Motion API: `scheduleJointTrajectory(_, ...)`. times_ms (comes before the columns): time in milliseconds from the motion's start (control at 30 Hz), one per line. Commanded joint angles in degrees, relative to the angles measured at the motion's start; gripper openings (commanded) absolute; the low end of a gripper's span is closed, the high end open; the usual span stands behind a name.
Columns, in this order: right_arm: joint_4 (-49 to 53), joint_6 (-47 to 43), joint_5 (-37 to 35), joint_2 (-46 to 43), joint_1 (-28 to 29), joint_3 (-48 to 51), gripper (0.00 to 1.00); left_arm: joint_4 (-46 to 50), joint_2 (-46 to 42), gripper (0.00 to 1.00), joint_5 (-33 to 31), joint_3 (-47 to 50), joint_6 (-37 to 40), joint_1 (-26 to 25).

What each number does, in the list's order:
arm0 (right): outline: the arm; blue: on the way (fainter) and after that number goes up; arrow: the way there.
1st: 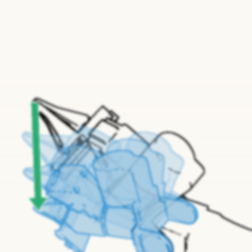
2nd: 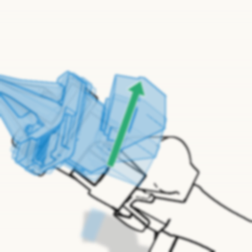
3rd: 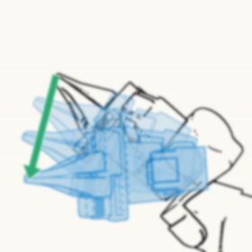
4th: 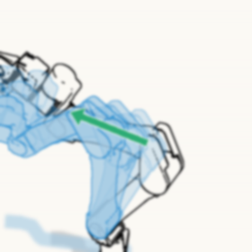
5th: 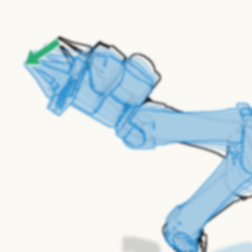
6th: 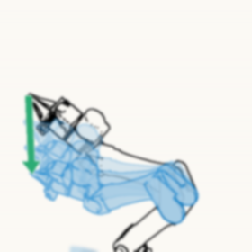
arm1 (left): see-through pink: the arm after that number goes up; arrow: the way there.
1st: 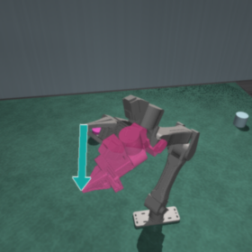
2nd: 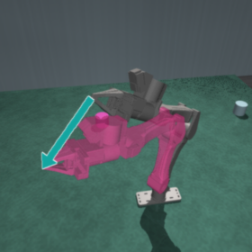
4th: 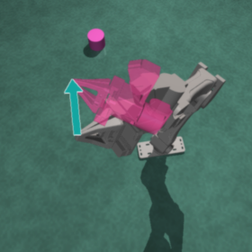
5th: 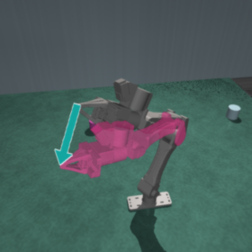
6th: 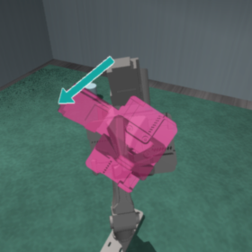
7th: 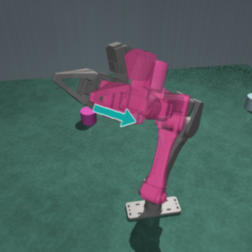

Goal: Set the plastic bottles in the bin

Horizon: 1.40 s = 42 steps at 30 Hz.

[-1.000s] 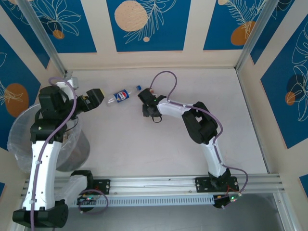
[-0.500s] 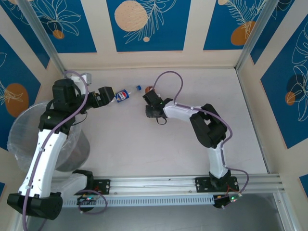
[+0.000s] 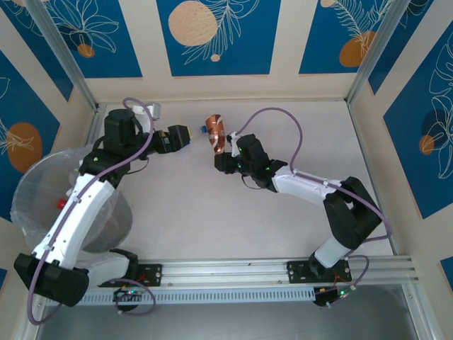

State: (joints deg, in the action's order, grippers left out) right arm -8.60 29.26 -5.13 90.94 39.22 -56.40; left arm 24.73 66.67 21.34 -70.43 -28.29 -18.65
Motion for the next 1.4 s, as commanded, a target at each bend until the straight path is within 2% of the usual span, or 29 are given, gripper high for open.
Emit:
scheduleJointTrajectory(0, -7.36, -1.38, 9.51, -3.42, -0.23, 1.75, 0.00, -7.46, 1.30, 0.99, -1.21, 2.00, -3.40, -1.29)
scheduleJointTrajectory(300, -12.80, -0.84, 17.27, -5.52, 1.07, 2.29, 0.00, -13.29, 6.24, 0.99, 4.21, 2.38, -4.09, -3.87)
scheduleJointTrajectory(700, -23.28, 2.07, 24.09, -4.23, 4.00, 2.11, 0.00, -20.00, 8.38, 0.99, 3.31, 4.96, -5.01, -4.90)
scheduleJointTrajectory(833, -22.95, 2.42, 23.39, -3.92, 4.17, 1.65, 0.00, -24.13, 7.30, 0.92, 5.23, 6.54, -5.15, -4.79)
scheduleJointTrajectory(1000, -21.38, 2.67, 22.17, -3.70, 4.10, 1.21, 0.01, -25.36, 7.55, 0.78, 7.78, 6.40, -5.43, -4.81)
scheduleJointTrajectory(1167, -20.49, 2.72, 22.18, -3.66, 4.20, 1.18, 0.03, -24.34, 7.55, 0.77, 7.71, 5.63, -4.80, -4.73)
scheduleJointTrajectory(1367, -19.48, 2.33, 22.12, -3.66, 4.06, 0.86, 0.12, -22.05, 6.86, 0.71, 5.82, 4.99, -4.04, -4.72)
